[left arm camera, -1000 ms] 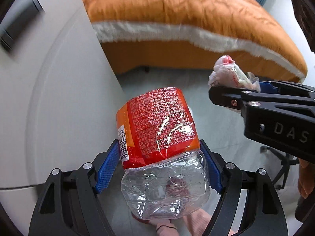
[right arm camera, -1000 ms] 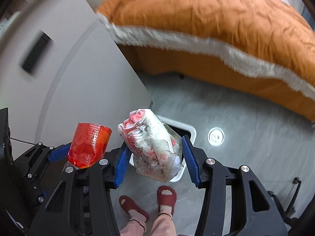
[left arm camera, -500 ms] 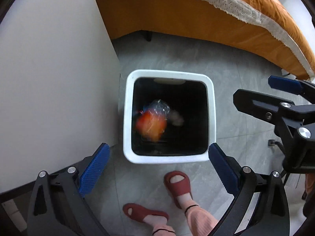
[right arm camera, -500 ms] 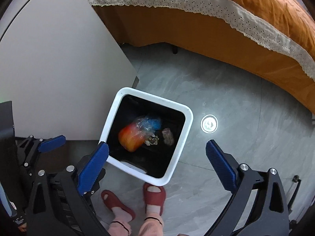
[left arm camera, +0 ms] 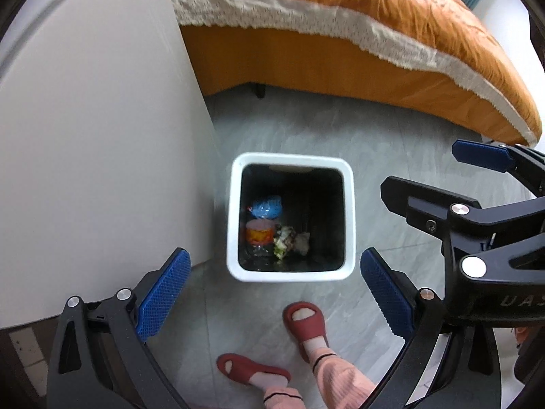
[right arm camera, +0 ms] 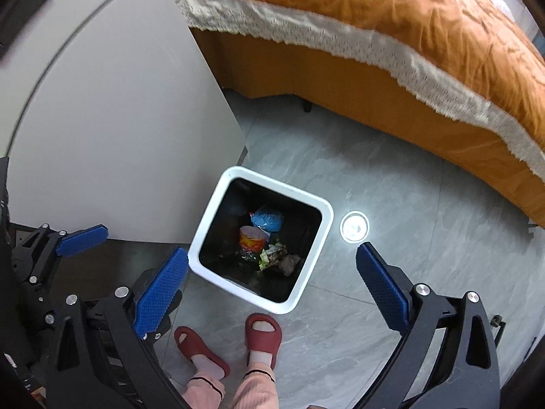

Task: Collect trash
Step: 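Move both tools back over the desk toward the yellow cup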

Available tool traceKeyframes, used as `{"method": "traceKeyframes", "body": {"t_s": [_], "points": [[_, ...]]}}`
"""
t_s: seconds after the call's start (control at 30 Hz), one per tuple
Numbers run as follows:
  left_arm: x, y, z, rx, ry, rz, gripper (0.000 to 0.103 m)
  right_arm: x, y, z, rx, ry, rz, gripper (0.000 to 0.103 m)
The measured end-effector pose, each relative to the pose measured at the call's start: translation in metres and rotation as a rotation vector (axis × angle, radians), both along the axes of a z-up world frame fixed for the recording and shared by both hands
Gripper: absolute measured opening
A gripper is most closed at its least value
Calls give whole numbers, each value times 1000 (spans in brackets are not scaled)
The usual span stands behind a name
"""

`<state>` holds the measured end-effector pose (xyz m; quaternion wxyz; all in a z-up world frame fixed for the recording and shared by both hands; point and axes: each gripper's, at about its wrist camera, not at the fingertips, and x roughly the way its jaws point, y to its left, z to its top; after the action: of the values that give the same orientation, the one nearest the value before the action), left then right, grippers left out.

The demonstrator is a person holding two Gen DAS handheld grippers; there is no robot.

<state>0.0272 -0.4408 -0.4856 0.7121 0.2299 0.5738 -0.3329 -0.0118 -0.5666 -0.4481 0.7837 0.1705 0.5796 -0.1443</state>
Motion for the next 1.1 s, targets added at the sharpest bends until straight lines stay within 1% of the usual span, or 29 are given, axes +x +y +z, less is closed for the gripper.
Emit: {"method": "traceKeyframes", "body": {"t_s": [0.1,0.17,0.27,0.37,0.4,0.43,0.5,0.57,0.6,0.63,0.7,0.8,0.9,1.0,1.1], "points": [[-2,4,24,-21,-12,19,98,-5,0,27,-10,-18,-11,98],[-4,7,46,-43,-14,35,98,-9,0,42,-15,-28,-20,98],[-11,11,80,-78,-28,52,98,-19,0,75,-33,-55,-40,98],[-20,14,124,-127,-56,57,98,-29,1,119,-60,-108,-62,98],[-22,15,134,-140,-63,55,98,-31,1,129,-66,-123,-67,98],[-25,17,151,-161,-76,52,98,-34,3,149,-72,-154,-76,98],[-30,21,185,-190,-124,53,98,-38,7,179,-83,-205,-89,98],[-31,29,212,-212,-165,69,98,-37,10,203,-89,-247,-91,98],[-31,38,232,-234,-201,87,98,-37,13,216,-90,-273,-87,98],[-30,43,245,-241,-227,101,98,-35,18,232,-92,-304,-78,98],[-27,63,278,-263,-303,150,98,-30,27,254,-93,-346,-47,98],[-19,95,314,-271,-392,221,98,-14,54,289,-89,-420,31,98],[-9,128,340,-269,-454,299,98,2,81,311,-77,-465,110,98],[3,162,359,-274,-492,379,98,24,117,327,-72,-498,208,98],[11,190,370,-262,-530,439,98,47,156,345,-113,-543,306,98]]}}
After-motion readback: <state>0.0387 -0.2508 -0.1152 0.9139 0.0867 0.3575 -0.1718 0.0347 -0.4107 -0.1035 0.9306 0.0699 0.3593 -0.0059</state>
